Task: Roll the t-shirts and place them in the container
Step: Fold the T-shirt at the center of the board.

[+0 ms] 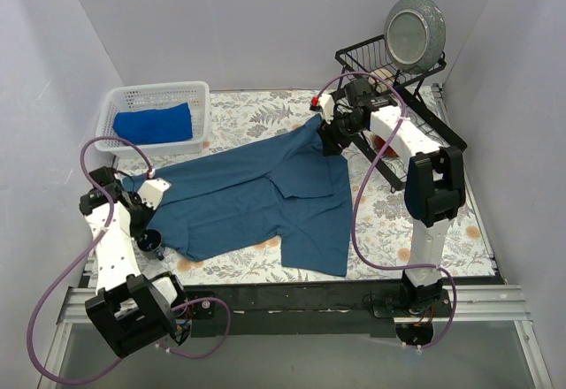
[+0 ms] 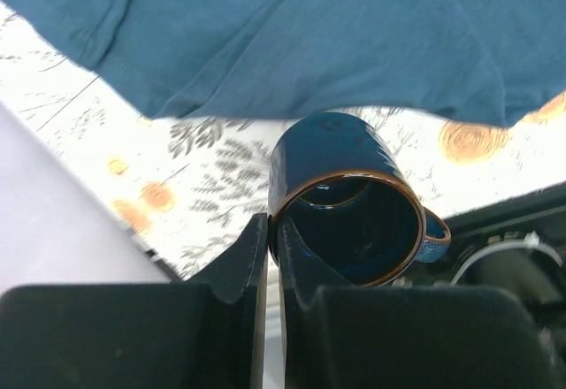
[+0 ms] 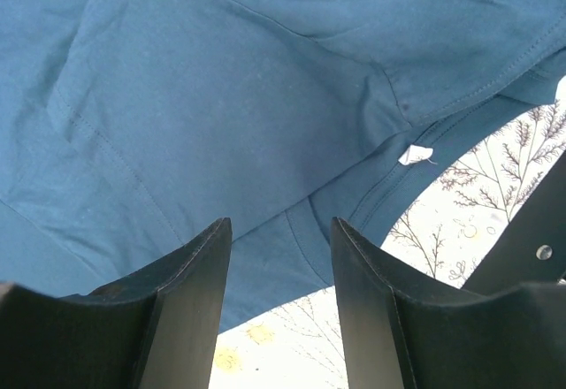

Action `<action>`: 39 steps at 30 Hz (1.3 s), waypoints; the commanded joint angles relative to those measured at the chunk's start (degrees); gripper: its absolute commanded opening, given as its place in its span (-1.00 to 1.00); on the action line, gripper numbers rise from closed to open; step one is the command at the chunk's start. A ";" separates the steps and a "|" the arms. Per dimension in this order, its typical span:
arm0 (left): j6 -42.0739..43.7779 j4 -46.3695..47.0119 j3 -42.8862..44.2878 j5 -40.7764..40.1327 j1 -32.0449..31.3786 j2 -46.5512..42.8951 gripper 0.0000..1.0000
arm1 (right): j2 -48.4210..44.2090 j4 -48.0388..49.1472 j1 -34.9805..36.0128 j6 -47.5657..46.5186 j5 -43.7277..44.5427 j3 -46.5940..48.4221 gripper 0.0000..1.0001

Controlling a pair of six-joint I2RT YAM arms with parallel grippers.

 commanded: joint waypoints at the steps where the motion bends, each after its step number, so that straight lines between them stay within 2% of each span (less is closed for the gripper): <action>1: 4.79 -5.84 6.58 -4.16 1.51 0.70 -1.00 | -0.64 0.08 0.13 -1.51 1.01 -0.90 0.13; 6: 11.01 -10.32 11.85 -11.47 6.69 1.66 -1.00 | -1.60 1.92 -0.30 -2.13 1.01 -3.27 0.13; 8: 11.73 -10.85 11.87 -15.32 9.84 2.45 -1.00 | -1.43 2.28 -0.48 -1.95 0.75 -3.72 0.13; 10: 12.87 -10.86 11.51 -15.70 12.92 4.47 -1.00 | -1.43 2.63 -0.66 -1.60 0.31 -3.98 0.12; 15: 12.09 -7.26 15.02 -9.66 26.63 11.41 -1.00 | -1.61 3.24 -1.27 -1.95 -0.22 -4.51 0.12; 16: 12.78 -6.82 17.38 -8.07 32.83 14.12 -1.00 | -1.69 3.68 -1.45 -1.95 -0.13 -4.68 0.12; 17: 13.31 -6.03 18.01 -5.44 35.76 14.93 -1.00 | -1.78 3.86 -1.80 -1.95 -0.39 -4.77 0.12; 19: 17.60 -3.57 17.41 -3.05 42.52 15.81 -1.00 | -1.61 4.21 -2.15 -1.95 -0.48 -5.03 0.12; 22: 21.74 -0.49 16.00 2.31 48.25 14.59 -1.00 | -0.99 4.83 -2.33 -1.34 -0.92 -5.65 0.12; 28: 19.30 1.71 13.98 9.25 48.80 12.04 -1.00 | -0.03 5.36 -2.41 0.25 -2.15 -5.39 0.12; 33: 17.01 6.19 11.87 9.53 48.80 12.21 -1.00 | 0.06 5.09 -2.33 -0.45 -1.80 -5.56 0.12; 39: 17.88 6.81 7.83 9.53 48.89 12.21 -1.00 | 0.24 4.92 -2.41 -0.72 -1.63 -6.18 0.12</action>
